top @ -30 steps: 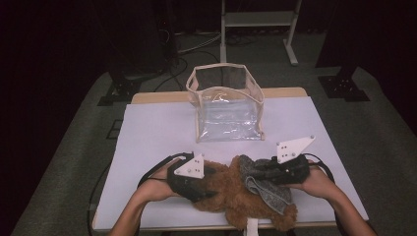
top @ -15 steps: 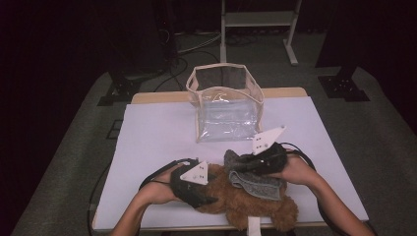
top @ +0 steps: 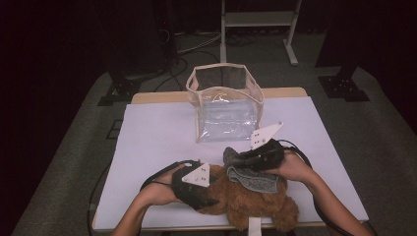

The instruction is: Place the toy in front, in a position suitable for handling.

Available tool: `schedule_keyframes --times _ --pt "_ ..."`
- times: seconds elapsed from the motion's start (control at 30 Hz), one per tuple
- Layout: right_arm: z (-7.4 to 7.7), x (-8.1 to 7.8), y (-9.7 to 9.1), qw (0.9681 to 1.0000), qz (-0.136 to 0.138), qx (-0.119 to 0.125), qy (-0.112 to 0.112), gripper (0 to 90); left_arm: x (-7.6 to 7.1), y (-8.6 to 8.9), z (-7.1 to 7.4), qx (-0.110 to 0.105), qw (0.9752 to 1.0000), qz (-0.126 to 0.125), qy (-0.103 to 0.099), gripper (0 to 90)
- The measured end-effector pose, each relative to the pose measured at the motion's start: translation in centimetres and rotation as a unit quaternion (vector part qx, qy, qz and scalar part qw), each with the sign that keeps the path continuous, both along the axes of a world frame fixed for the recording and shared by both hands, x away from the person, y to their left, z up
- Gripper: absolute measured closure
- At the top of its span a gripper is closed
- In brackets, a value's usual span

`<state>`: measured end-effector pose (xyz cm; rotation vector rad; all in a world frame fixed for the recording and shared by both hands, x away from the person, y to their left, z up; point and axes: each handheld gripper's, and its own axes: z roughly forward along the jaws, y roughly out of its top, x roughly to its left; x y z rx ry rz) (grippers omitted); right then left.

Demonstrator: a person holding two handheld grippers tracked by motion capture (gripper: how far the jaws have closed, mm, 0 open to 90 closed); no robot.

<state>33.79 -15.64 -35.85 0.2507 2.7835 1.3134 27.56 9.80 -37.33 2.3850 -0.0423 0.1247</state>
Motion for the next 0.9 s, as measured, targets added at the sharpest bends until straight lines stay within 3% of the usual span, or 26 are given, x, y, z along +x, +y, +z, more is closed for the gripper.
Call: schedule_keyframes --times 0.2,0.37,0.5,0.67,0.9 --pt "0.5 -0.5 -2.7 0.9998 -0.012 0.014 0.002 77.5 0.3 0.4 -0.2 -0.005 0.9999 0.011 0.004 37.3" --pt "0.7 -2.3 -7.5 0.9979 -0.048 0.043 0.005 77.5 0.5 0.8 -0.3 -0.009 0.9997 0.018 0.01 37.6" --pt "-0.4 -3.5 -10.2 0.9953 -0.07 0.066 0.012 77.4 0.8 1.1 -0.3 -0.008 0.9996 0.024 0.014 37.9" --pt "-2.3 -4.6 -11.9 0.9931 -0.082 0.08 0.025 77.4 0.9 1.4 -0.3 -0.01 0.9994 0.029 0.018 38.0" --pt "-3.2 -6.5 -13.4 0.9916 -0.089 0.09 0.028 77.2 1.1 1.6 -0.3 -0.013 0.9988 0.041 0.023 38.5"
